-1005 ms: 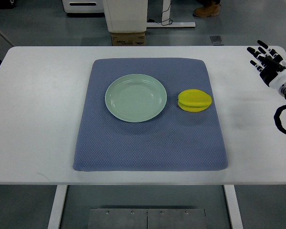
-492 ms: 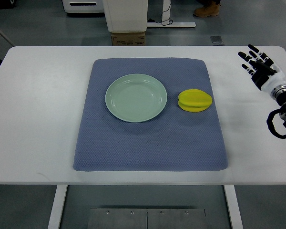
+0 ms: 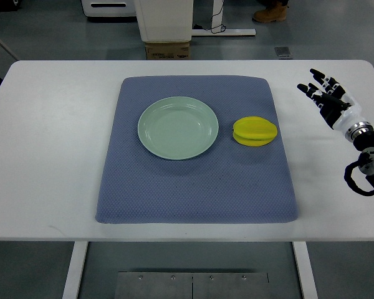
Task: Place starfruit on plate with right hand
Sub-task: 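Move the right hand toward the yellow starfruit, opening the fingers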
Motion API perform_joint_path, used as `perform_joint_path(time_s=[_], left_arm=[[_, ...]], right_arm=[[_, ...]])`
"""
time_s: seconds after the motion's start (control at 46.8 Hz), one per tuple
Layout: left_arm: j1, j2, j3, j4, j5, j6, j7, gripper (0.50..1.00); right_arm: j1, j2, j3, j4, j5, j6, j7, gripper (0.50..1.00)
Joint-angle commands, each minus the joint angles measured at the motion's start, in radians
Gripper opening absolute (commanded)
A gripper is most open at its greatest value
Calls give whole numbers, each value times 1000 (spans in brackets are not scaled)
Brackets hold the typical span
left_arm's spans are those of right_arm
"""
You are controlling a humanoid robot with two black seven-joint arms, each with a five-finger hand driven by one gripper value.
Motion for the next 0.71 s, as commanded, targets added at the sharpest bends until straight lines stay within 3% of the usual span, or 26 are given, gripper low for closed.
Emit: perform_joint_path(time_s=[0.0, 0.107, 0.428, 0.535, 0.684], left_arm=[[0, 0, 0, 0, 0, -1, 0, 1000], [0, 0, 0, 0, 0, 0, 0, 1000], [0, 0, 0, 0, 0, 0, 0, 1000], [0, 0, 0, 0, 0, 0, 0, 1000], [0, 0, 0, 0, 0, 0, 0, 1000]], right_arm=[[-10, -21, -2, 38, -51, -2, 32, 1000], [-21, -66, -6, 116, -107, -18, 66, 1000], [-30, -187, -40, 291, -179, -31, 85, 1000], [-30, -231, -104, 366, -245, -64, 147, 1000], [-27, -281, -195, 462, -361, -184, 241, 1000]])
